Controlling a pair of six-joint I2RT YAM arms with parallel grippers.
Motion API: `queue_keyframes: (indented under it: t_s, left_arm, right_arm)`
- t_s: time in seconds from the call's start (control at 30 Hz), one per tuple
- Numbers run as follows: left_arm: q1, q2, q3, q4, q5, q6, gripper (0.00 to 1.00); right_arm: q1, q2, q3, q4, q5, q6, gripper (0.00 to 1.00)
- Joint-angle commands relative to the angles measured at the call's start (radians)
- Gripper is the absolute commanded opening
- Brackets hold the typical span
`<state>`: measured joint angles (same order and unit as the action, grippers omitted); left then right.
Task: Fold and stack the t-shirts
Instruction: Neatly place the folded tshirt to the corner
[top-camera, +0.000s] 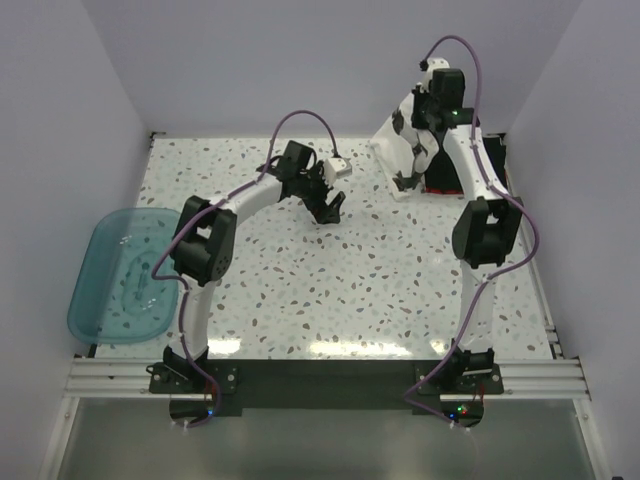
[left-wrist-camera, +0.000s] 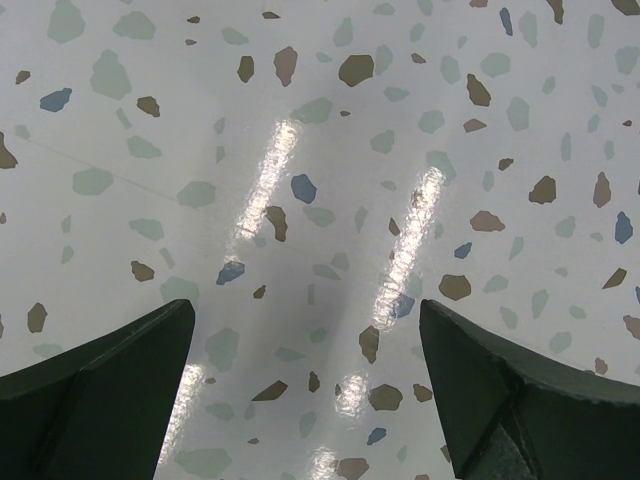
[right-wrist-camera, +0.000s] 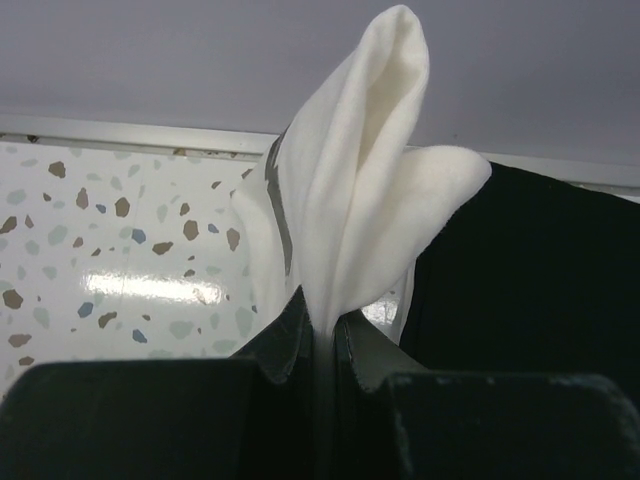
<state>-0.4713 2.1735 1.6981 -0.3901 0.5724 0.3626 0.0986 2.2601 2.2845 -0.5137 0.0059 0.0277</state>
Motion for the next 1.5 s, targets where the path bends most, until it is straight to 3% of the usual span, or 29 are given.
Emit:
queue_keyframes:
  t_s: [0.0,1.17,1.47]
  left_arm:
    - [0.013,0.002,0.038,0.011,0.03,0.022,1.0]
    - [0.013,-0.004,0.002,0.023,0.052,0.025,1.0]
    - [0.013,-0.01,0.003,0.007,0.058,0.025,1.0]
  right_arm:
    - [-0.004,-0.094,0.053,0.026,0.025,0.011,0.0]
    - [-0.097,-0.07,0.171,-0.028,0.023,-0.023,0.0]
    - [-0.172,-0.065,0.038,0.057,-0.033,-0.169,0.0]
